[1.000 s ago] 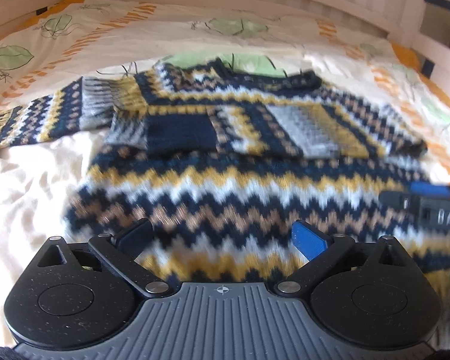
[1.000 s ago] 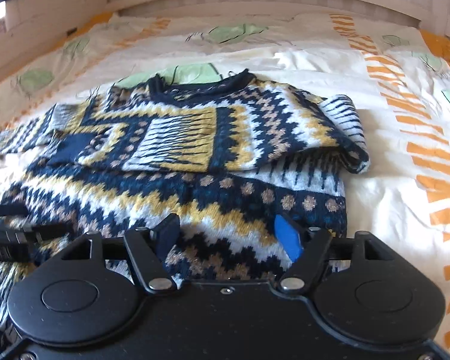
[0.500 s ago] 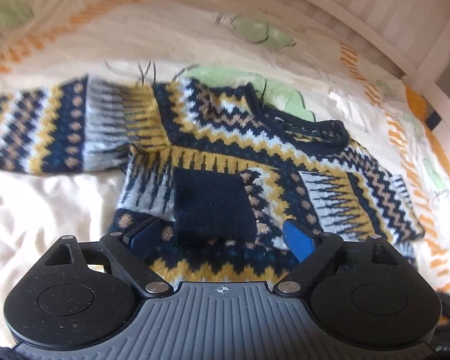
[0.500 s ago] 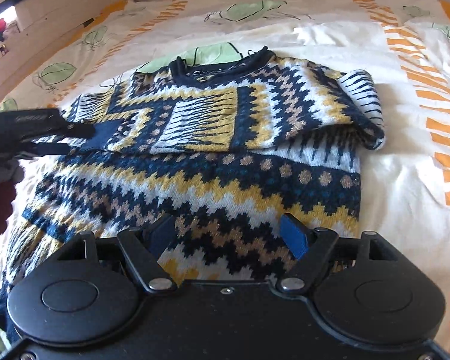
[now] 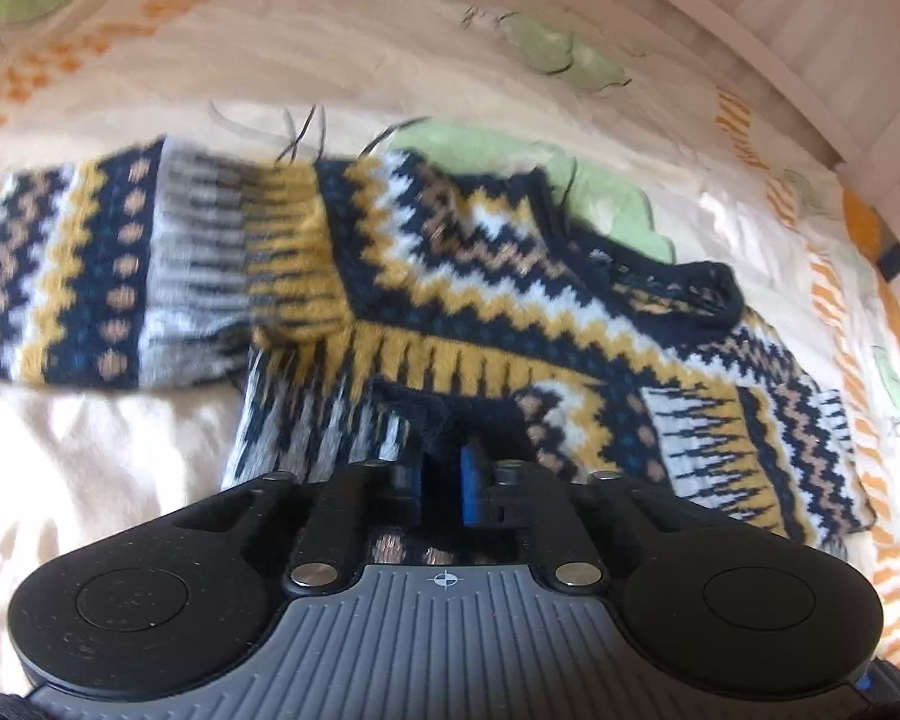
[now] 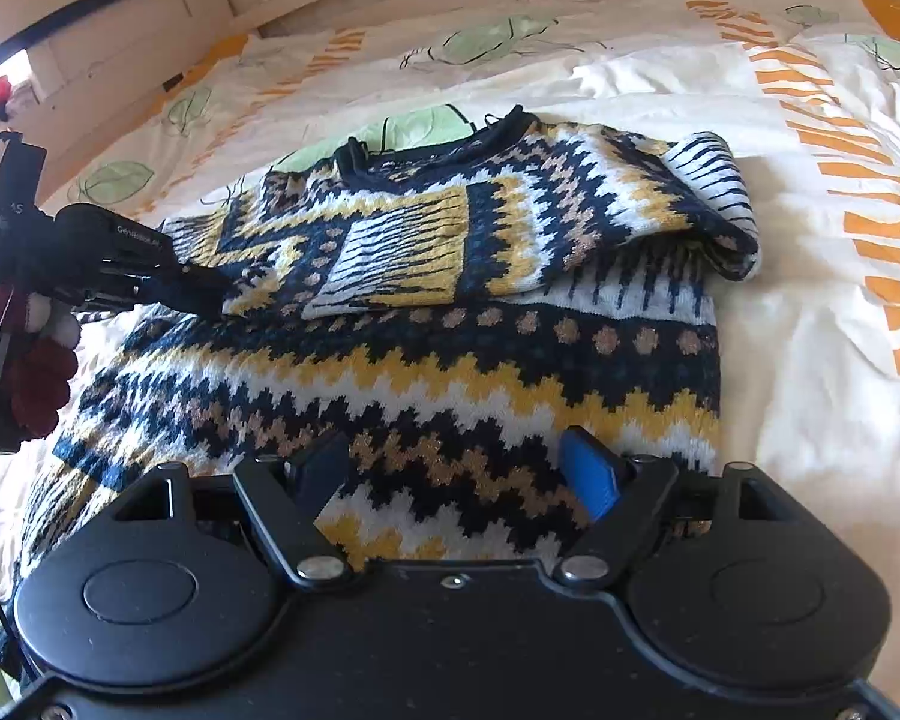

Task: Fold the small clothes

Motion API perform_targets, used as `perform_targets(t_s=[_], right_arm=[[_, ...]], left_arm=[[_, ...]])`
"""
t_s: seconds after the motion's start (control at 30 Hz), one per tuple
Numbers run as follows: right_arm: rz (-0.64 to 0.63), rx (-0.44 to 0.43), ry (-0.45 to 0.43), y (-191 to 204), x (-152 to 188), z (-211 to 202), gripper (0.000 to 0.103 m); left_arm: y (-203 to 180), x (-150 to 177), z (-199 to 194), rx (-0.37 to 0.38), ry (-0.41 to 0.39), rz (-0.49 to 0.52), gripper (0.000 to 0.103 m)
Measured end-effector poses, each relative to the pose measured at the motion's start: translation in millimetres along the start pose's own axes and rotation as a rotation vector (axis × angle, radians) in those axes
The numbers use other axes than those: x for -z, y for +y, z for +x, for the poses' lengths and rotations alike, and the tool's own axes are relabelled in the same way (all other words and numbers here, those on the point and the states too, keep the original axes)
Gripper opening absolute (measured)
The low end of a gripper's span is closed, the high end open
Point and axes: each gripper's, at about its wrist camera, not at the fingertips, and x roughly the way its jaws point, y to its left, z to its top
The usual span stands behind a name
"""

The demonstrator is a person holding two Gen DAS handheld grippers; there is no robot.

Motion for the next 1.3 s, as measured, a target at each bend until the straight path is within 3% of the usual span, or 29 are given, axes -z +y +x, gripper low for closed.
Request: perform_targets(t_s=[0.17,0.3,0.47,0.8,0.87,1.03,1.2,1.3], right_arm=[[0.009,0.003,-0.024,1,3,-3,0.08],[0.003,0.007,-0.042,3,4,-6,0.08],[0.005,0.015,-0.085,1,0,-11,0.08],[0.047,0.151,-0.316,-20,-48,2,0.089],[0.068,0.171,-0.316,-24,-56,16,0.094],[0.148,0.22,-0.249,-29,-60,55,0.094],[0.061,0.306,-0.235,-15,-46,72,0.098],[0.032,0.322,-0.206,-12,-47,80,0.102]], left_arm=[[-20,-12,-32,-0.054,-0.151,0.159,0.007],[-20,-31,-47,-0.118,-0.246,0.197,0.007],[-3,-42,-26,-0.151,-0.192,0.185,0.007],[14,-24,9,-0.204,-0.088,0.182,0.011],[14,-20,14,-0.216,-0.082,0.191,0.016],[14,-9,19,-0.219,-0.112,0.223,0.03],[12,1,23,-0.215,-0.173,0.248,0.043],[12,11,23,-0.216,-0.229,0.253,0.045]])
